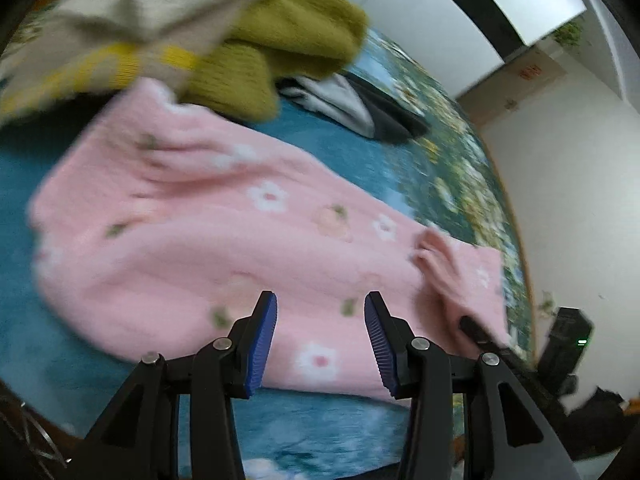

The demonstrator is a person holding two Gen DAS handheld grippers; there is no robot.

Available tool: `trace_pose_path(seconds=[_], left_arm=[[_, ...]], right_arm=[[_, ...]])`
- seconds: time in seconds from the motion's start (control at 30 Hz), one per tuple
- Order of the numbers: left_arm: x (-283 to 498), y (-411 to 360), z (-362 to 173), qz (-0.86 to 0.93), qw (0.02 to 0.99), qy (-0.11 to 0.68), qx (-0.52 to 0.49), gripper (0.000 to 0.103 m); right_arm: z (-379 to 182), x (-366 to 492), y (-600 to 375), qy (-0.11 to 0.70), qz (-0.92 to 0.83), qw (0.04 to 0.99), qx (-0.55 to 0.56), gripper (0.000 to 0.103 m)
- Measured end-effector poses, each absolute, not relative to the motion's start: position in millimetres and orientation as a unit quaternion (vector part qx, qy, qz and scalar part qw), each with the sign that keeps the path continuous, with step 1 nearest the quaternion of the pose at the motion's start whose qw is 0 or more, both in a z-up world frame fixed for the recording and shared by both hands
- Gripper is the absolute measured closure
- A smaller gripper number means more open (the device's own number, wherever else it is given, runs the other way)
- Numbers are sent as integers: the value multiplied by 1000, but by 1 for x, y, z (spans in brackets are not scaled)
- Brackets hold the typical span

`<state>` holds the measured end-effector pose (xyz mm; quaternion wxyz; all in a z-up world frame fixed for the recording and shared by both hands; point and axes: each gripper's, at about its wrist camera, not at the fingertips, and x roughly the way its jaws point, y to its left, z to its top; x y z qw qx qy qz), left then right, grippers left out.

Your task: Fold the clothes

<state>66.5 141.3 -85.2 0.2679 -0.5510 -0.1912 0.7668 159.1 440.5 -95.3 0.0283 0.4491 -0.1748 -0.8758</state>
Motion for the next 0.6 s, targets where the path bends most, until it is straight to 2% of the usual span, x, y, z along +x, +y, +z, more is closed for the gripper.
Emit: trace_pose_path(seconds=[0.1,0.3,0.47,0.6], left_arm=[[58,179,-93,732,306,-208,-572,53],[43,265,-110,661,369,-225,-613,52],[31,304,-142,617,345,-260,-658,51],[29,319,-139,623,344,-259,-653,54]], right_arm=[[-99,163,447,-200,-872,22,447,84],[-93,169,450,-198,-875,19,442,82],[-90,174,451,-197,-877,13,439,82],[-91,176,452,-195,-875,9,443,82]])
